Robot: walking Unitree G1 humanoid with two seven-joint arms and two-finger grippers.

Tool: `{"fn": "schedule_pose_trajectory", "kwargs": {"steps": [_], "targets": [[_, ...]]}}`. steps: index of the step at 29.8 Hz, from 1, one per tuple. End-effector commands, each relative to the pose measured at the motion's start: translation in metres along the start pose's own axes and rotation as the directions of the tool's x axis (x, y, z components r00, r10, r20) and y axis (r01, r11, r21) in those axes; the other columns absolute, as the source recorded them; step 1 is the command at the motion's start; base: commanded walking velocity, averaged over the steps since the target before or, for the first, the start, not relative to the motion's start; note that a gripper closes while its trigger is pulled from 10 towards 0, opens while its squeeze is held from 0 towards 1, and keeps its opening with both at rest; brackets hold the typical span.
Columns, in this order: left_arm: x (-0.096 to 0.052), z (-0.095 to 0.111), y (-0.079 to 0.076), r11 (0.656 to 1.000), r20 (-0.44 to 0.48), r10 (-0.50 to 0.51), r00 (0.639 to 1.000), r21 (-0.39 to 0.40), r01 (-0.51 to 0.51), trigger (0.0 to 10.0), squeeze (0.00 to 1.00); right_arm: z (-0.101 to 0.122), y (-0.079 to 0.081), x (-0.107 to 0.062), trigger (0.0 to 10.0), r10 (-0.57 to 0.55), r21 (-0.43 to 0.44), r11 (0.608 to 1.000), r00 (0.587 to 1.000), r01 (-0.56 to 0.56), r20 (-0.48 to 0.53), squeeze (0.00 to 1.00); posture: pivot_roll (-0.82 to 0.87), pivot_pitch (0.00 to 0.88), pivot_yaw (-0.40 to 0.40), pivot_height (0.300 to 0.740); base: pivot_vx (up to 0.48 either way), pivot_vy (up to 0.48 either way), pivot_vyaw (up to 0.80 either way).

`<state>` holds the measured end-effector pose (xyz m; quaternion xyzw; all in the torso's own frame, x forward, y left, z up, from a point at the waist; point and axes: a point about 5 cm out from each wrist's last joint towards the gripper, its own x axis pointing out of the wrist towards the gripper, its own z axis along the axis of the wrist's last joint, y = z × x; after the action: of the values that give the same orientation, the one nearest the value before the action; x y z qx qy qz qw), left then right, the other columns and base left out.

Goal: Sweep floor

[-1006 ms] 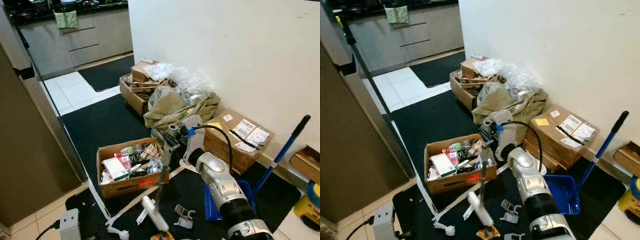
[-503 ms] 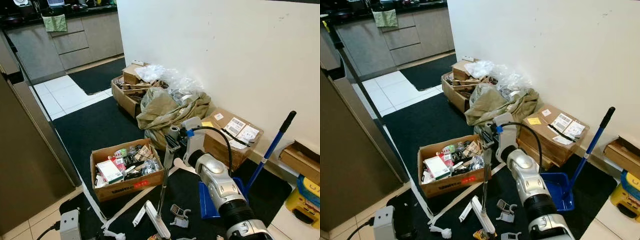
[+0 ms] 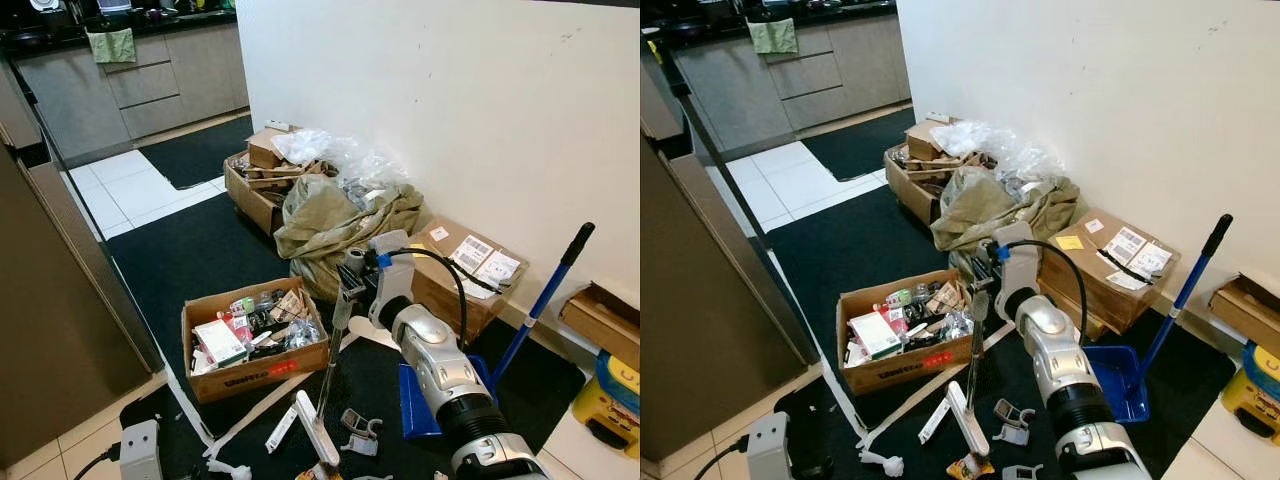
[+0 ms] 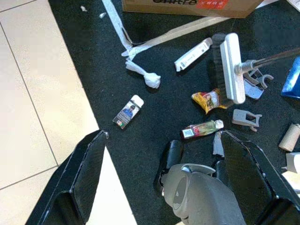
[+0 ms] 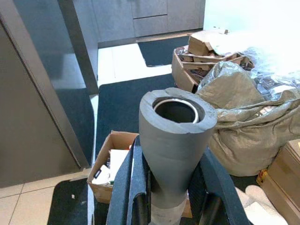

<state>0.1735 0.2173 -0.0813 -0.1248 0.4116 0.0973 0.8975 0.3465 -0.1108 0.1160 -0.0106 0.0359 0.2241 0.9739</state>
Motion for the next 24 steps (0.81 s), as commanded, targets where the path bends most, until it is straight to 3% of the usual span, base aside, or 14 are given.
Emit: {"fn": "schedule_pose_trajectory", "kwargs": {"steps": [1,24], "targets": [[-0.0011,-0.0014,0.0048,1.000,-0.015,0.006,1.000,0.017,-0.006,10.0,0.00,0.0139,0.0021,0.0059,10.0,-0.003,-0.001,1.000,0.998,0.003,0.066,0.00,-0.08,0.000,0.031,0.740,0.000,0.000,0.00],[-0.0018,-0.0053,0.0036,1.000,-0.027,0.000,1.000,0.022,0.001,10.0,0.00,0.0112,-0.0042,0.0060,10.0,-0.094,0.034,0.995,0.993,0.092,0.067,0.00,-0.09,0.000,0.035,0.740,0.000,0.000,0.00]]}}
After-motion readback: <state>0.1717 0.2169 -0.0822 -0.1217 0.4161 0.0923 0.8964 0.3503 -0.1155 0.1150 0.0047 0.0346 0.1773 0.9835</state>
